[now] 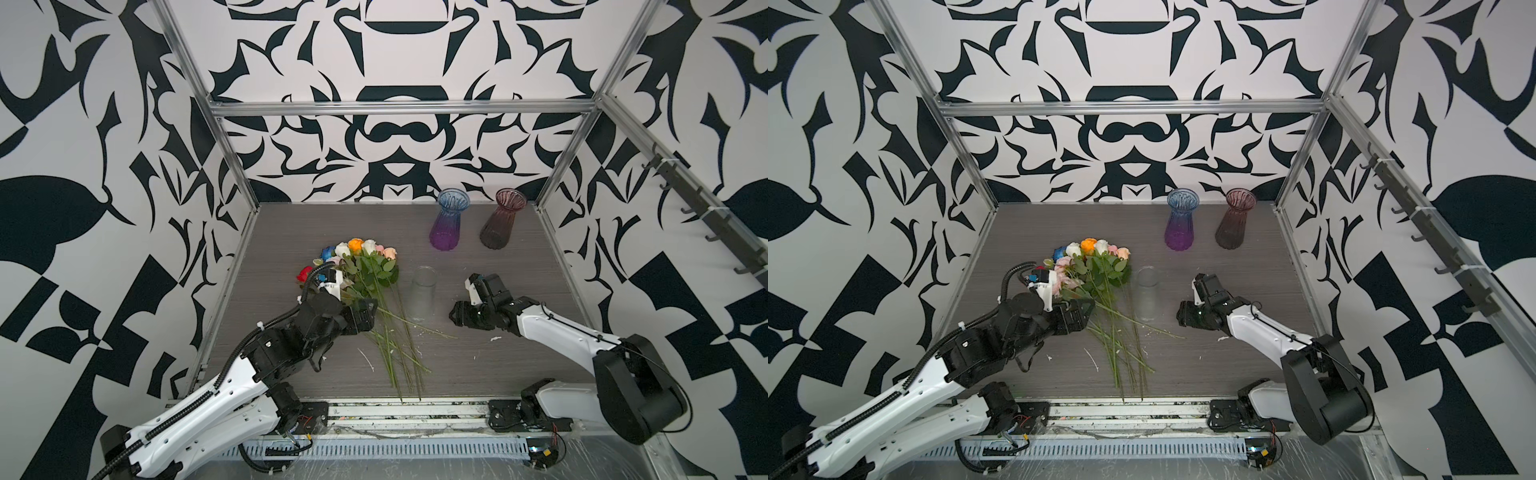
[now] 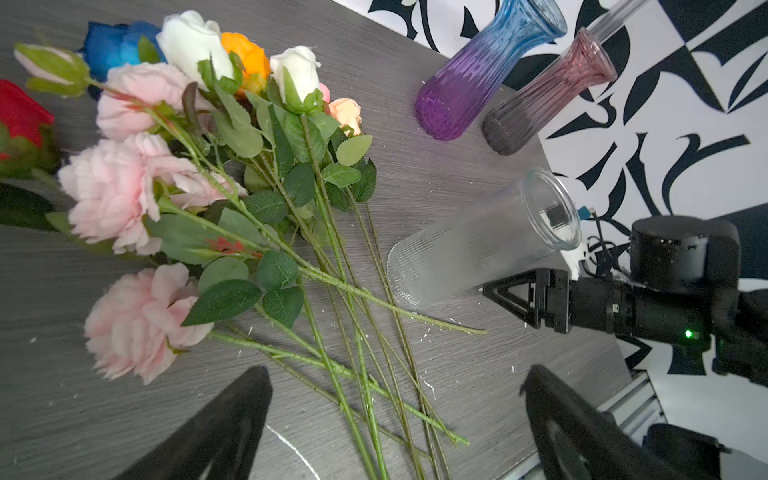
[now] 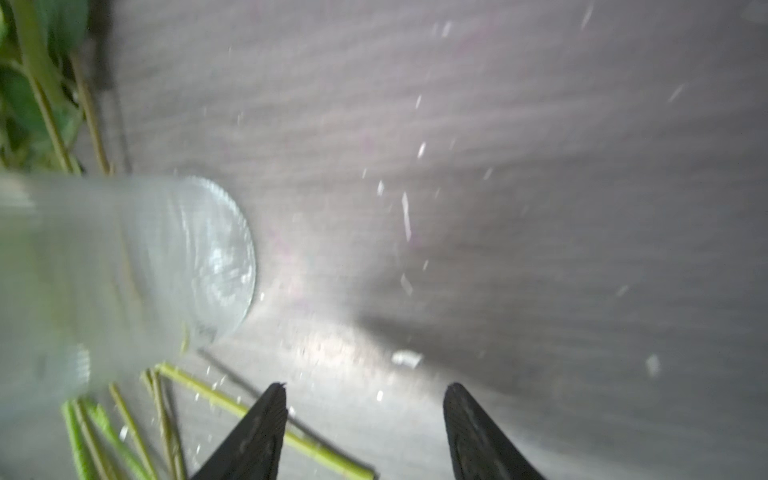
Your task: Arrange the flowers into the vase
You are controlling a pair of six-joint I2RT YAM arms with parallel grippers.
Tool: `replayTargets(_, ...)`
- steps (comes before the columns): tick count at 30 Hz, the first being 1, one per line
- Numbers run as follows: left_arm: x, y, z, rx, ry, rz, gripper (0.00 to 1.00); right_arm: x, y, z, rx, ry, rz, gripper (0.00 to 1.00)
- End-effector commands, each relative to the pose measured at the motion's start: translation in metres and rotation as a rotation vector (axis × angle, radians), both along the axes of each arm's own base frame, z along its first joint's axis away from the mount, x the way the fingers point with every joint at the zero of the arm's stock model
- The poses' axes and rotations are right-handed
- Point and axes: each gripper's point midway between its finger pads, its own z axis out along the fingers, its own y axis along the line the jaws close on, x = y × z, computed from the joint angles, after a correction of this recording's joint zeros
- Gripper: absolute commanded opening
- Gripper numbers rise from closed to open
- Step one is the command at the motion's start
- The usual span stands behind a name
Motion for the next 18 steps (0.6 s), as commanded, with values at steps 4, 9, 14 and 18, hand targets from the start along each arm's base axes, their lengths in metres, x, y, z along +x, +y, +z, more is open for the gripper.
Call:
replayTargets(4,-0.009,0.022,-0.009,-0.036,0.052,0.084,1.0,-0.025,0.011,-0.012,0.112,0.134,-0.046,0.64)
replayTargets(9,-0.021,0.03,-0.019,-0.04,0.1,0.085,0.99,-0.024,0.026,-0.019,0.196,0.181,-0.055,0.62)
replayTargets(14,-0.025,0.036,-0.028,-0.047,0.123,0.106,1.0,-0.024,0.02,-0.018,0.154,0.154,-0.04,0.57)
replayTargets(18,-0.026,0.036,-0.03,-0.057,0.136,0.111,0.99,-0.029,0.011,-0.001,0.112,0.052,0.029,0.57)
